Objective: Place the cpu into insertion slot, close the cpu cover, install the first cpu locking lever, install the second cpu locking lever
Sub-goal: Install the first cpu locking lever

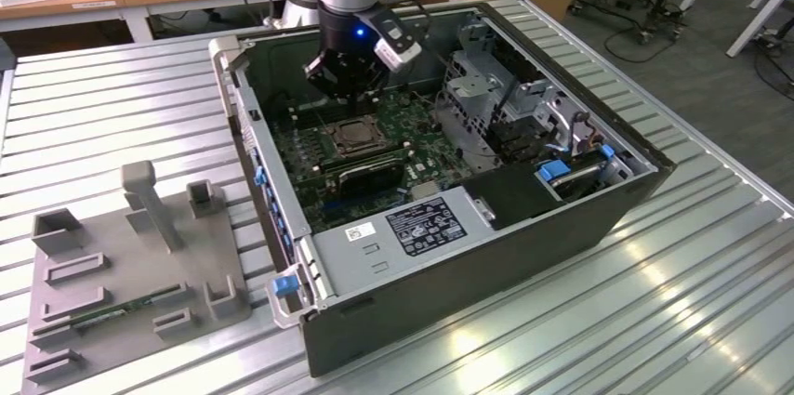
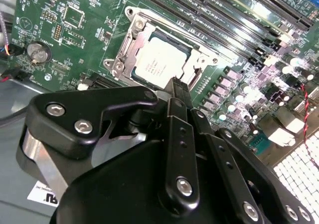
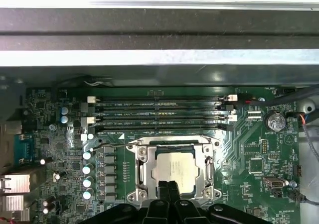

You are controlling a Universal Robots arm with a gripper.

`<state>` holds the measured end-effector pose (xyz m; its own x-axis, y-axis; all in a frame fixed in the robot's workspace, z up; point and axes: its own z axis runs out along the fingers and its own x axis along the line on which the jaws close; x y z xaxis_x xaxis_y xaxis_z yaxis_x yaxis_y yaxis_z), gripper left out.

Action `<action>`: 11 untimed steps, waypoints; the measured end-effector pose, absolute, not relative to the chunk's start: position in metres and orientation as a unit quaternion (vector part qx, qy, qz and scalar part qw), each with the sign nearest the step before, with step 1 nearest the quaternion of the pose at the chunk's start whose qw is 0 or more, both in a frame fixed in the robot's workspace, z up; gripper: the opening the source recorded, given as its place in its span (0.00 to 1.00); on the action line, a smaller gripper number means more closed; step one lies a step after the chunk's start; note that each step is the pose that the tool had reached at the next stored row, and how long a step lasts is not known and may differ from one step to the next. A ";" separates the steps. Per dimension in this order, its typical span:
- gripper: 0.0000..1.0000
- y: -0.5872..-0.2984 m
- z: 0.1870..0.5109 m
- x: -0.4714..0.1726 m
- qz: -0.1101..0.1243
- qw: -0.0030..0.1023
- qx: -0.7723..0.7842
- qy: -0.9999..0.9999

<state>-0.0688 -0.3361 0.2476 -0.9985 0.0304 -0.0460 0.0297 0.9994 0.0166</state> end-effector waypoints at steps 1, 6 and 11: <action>0.11 -0.336 0.248 -0.070 0.008 0.024 0.015 1.000; 0.11 -0.336 0.247 -0.082 0.008 0.027 0.015 1.000; 0.11 -0.336 0.246 -0.097 0.008 0.028 0.015 0.999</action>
<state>-0.0975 -0.3360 0.2464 -0.9980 0.0305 -0.0559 0.0296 0.9994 0.0163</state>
